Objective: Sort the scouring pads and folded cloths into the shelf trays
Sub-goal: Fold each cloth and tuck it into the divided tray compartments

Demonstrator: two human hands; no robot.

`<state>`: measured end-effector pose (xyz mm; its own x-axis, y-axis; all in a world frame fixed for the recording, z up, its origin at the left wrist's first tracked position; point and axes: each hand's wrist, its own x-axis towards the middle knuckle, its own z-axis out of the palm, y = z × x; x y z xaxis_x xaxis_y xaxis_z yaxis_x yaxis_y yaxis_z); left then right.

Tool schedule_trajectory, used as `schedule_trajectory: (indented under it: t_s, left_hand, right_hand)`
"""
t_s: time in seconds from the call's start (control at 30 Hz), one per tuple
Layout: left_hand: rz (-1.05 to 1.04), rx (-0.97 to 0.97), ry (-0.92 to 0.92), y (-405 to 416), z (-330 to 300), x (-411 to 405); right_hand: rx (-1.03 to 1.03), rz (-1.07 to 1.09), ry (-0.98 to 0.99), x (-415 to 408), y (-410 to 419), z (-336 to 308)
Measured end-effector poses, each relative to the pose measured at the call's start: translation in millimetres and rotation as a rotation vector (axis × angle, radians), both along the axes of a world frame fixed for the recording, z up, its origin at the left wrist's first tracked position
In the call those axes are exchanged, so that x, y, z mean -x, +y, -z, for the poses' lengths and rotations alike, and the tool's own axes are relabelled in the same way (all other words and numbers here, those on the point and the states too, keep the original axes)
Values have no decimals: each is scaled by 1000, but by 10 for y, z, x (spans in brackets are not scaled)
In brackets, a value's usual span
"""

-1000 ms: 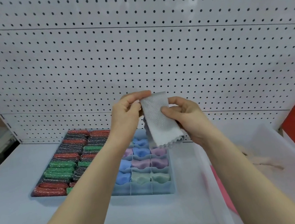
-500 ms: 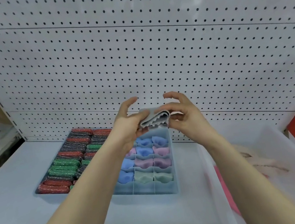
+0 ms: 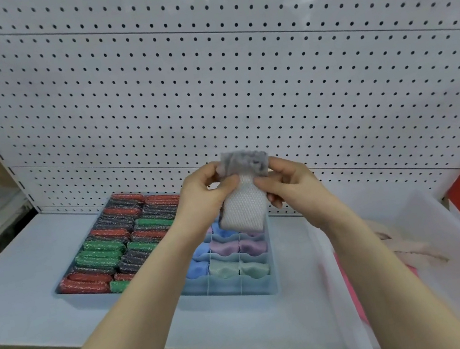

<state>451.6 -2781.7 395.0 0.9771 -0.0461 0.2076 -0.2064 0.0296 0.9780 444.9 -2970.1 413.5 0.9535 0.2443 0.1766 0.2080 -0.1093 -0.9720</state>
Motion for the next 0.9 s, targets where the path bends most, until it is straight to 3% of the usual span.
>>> schedule_trajectory:
  t_s: [0.13, 0.23, 0.33, 0.47, 0.57, 0.67, 0.77, 0.9]
  left_hand:
    - [37, 83, 63, 51, 74, 85]
    - [110, 186, 302, 81, 128, 161]
    - [212, 88, 493, 166, 214, 262]
    - [154, 54, 426, 220, 400, 372]
    - [105, 152, 381, 294, 491, 402]
    - [122, 102, 312, 401, 533, 469]
    - [131, 78, 307, 519, 601, 517]
    - [231, 283, 471, 688, 649, 554]
  right_hand:
    - [-102, -23, 25, 78, 60, 83]
    - [-68, 43, 15, 134, 171, 196]
    - [39, 105, -39, 188, 278, 324]
    - [91, 87, -30, 295, 405, 414]
    - [-18, 107, 132, 404, 474, 494]
    - [-98, 58, 313, 512, 562, 634]
    - [-177, 57, 310, 566, 649, 749]
    - [-162, 142, 218, 615, 758, 846]
